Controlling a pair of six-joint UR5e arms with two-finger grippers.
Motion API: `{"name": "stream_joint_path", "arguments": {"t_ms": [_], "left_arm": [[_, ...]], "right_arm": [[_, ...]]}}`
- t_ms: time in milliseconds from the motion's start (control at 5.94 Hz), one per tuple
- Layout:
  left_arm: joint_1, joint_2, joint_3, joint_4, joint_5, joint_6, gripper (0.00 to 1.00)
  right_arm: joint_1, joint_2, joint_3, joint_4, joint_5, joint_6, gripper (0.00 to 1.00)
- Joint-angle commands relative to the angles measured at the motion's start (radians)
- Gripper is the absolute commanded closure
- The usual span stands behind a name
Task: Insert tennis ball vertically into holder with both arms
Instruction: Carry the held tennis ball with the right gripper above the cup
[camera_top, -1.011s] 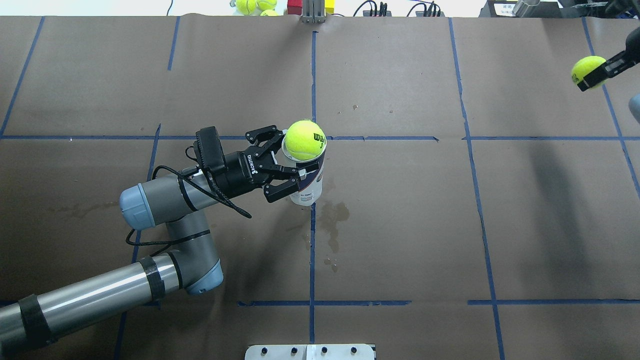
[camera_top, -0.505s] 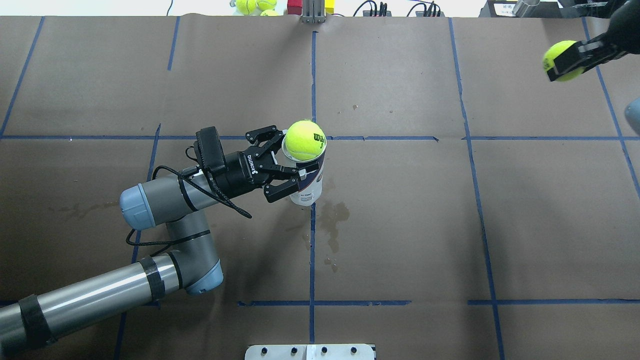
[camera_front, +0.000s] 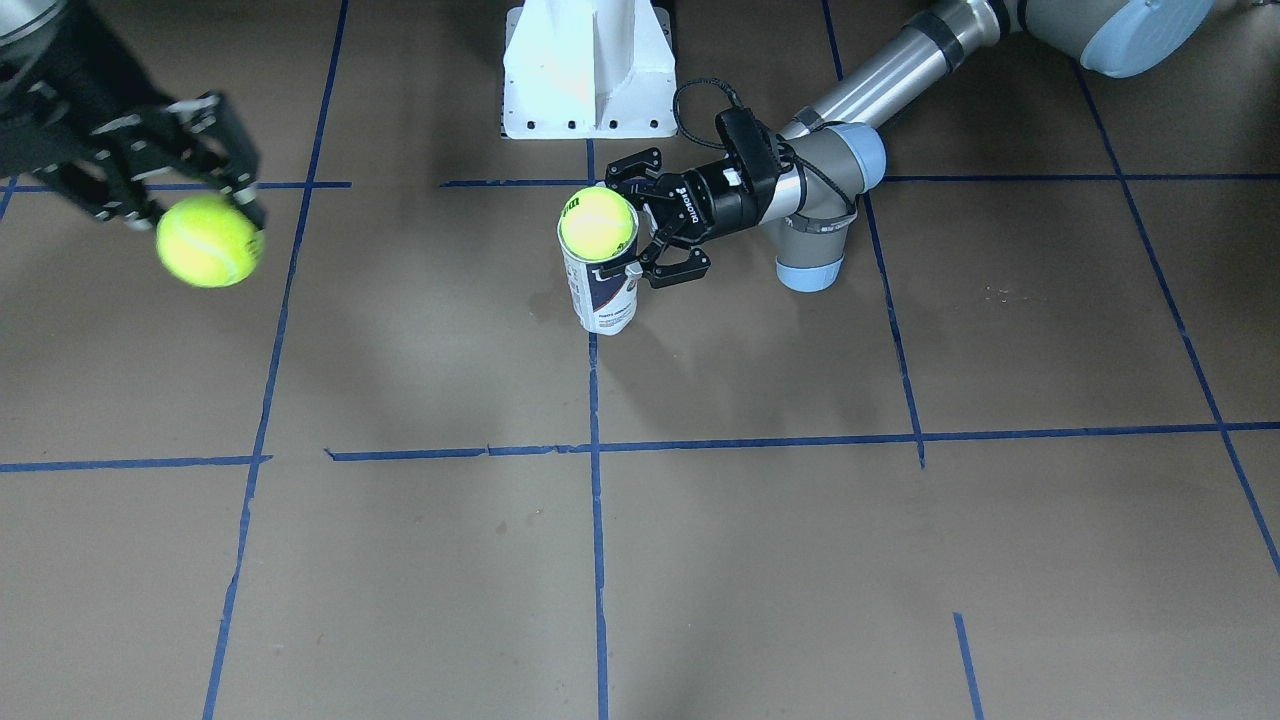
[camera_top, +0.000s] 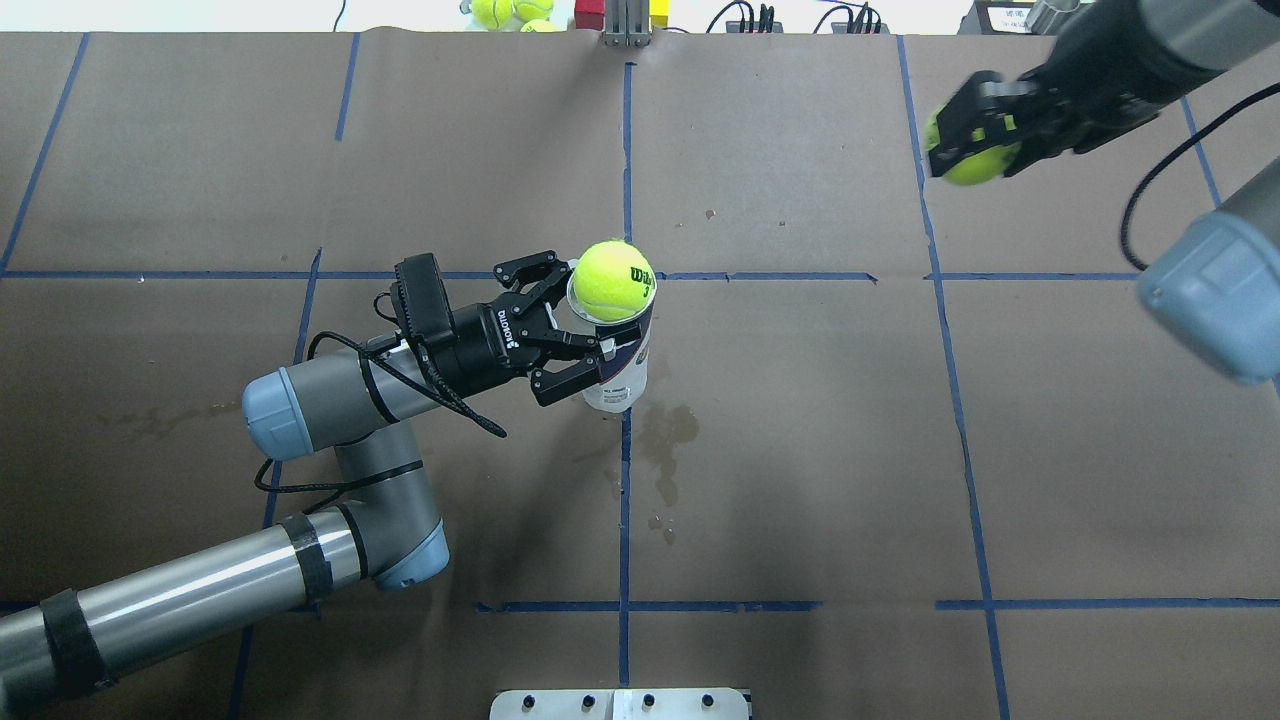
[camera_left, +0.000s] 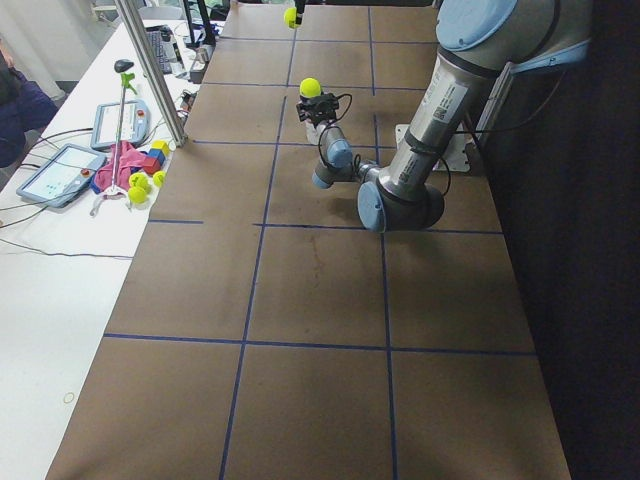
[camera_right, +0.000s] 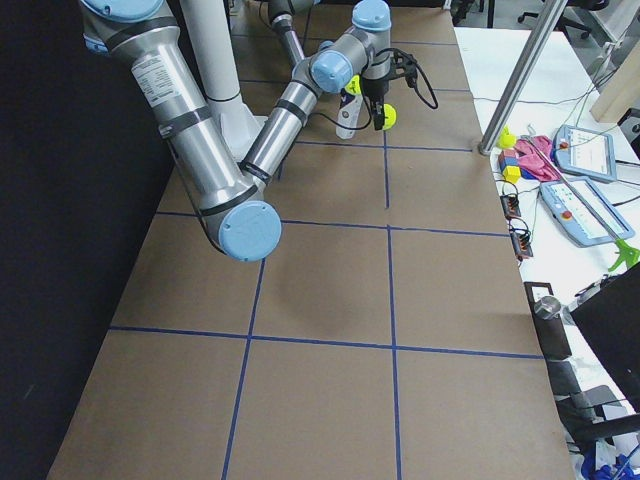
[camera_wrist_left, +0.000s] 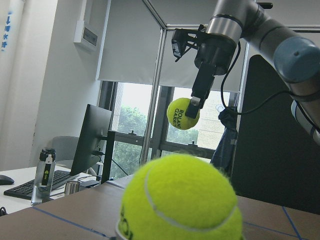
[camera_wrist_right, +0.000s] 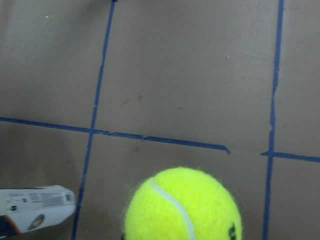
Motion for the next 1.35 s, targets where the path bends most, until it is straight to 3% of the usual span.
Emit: {"name": "stream_joint_path", "arguments": {"t_ms": [0, 337, 674, 1179], "left_arm": [[0.001, -0.002, 0.000, 0.002, 0.001, 0.000, 0.24], [0.018, -0.001, 0.000, 0.002, 0.024, 0.000, 0.24], [0.032, -0.002, 0.005, 0.002, 0.041, 0.000, 0.24], [0.038, -0.002, 0.009, 0.002, 0.044, 0.002, 0.24]], "right_arm": [[-0.152, 0.125, 0.015, -0.048, -0.109, 0.203, 0.80], [-0.298, 0.215, 0.007, -0.111, -0.258, 0.307, 0.80], [-0.315, 0.265, -0.011, -0.158, -0.260, 0.317, 0.81], [-0.337, 0.392, -0.147, -0.162, -0.268, 0.351, 0.81]]}}
